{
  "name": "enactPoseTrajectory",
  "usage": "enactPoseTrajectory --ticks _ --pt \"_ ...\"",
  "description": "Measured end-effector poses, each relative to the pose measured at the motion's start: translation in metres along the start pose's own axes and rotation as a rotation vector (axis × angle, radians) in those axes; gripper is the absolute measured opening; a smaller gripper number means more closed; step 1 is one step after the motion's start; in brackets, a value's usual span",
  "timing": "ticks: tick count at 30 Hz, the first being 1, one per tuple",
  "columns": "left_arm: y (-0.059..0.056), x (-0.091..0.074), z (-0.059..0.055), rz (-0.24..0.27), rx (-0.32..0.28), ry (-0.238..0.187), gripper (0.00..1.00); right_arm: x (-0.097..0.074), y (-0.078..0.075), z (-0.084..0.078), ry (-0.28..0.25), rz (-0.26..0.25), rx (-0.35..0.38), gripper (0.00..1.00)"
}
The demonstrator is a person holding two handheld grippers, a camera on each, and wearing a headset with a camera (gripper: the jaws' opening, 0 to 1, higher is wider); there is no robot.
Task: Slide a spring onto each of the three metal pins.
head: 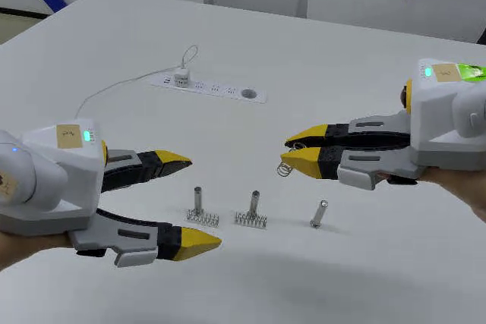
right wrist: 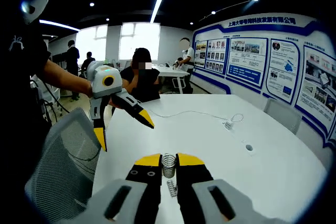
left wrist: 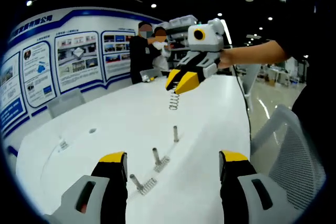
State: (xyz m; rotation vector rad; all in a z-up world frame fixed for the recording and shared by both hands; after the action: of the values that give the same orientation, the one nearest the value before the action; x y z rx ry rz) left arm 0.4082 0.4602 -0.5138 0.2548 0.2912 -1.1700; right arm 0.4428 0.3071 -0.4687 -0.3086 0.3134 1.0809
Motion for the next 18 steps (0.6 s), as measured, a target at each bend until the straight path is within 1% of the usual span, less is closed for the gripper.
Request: enactPoseTrajectory --ticks 2,4,6,7,9,10,11,12,14,16,18 --pt "0.003 -0.002 -0.004 0.015 -0.009 0.013 0.78 -0.001 -0.006 -0.009 0.017 -0.023 0.011 0.1" --pt "0.002 -0.003 -0.004 -0.002 -0.042 -0.008 0.84 -0.003 -0.014 -0.018 0.034 -0.054 0.032 0.1" --pt "0.001 -0.005 -0.003 0.0 -0.046 -0.025 0.89 -0.006 -0.021 -0.027 0.05 -0.087 0.048 0.1" --pt "0.001 -0.005 -0.003 0.001 -0.043 -0.027 0.9 -0.007 -0.024 -0.031 0.059 -0.098 0.057 0.1" --pt "0.003 -0.006 -0.004 0.009 -0.031 -0.023 0.88 -0.011 -0.032 -0.041 0.08 -0.134 0.069 0.1" --pt "0.004 -0.006 -0.005 0.015 -0.028 -0.018 0.88 -0.012 -0.036 -0.046 0.099 -0.152 0.072 0.1" --pt "0.006 -0.006 -0.007 0.023 -0.027 -0.014 0.88 -0.015 -0.04 -0.054 0.13 -0.174 0.067 0.1" --pt "0.007 -0.006 -0.007 0.029 -0.031 -0.013 0.9 -0.015 -0.042 -0.057 0.137 -0.181 0.073 0.1" --pt "0.011 -0.006 -0.009 0.05 -0.043 -0.01 0.94 -0.016 -0.045 -0.064 0.132 -0.186 0.106 0.1" --pt "0.014 -0.005 -0.012 0.062 -0.057 0.0 1.0 -0.017 -0.049 -0.072 0.148 -0.201 0.12 0.1" --pt "0.015 -0.005 -0.013 0.062 -0.059 0.007 1.0 -0.017 -0.05 -0.077 0.158 -0.204 0.132 0.1"
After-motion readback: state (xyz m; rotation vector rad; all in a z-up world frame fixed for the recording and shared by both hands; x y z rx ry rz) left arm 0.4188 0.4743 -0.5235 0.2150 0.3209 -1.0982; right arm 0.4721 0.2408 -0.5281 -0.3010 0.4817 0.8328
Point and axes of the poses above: the centre of the closed fingertips' face, and the gripper's own axes: x roughly forward along the fingers, y roughly to its left, z roughly out of its top, the point moved 4 cm from there along -x, roughly backward along the fingers
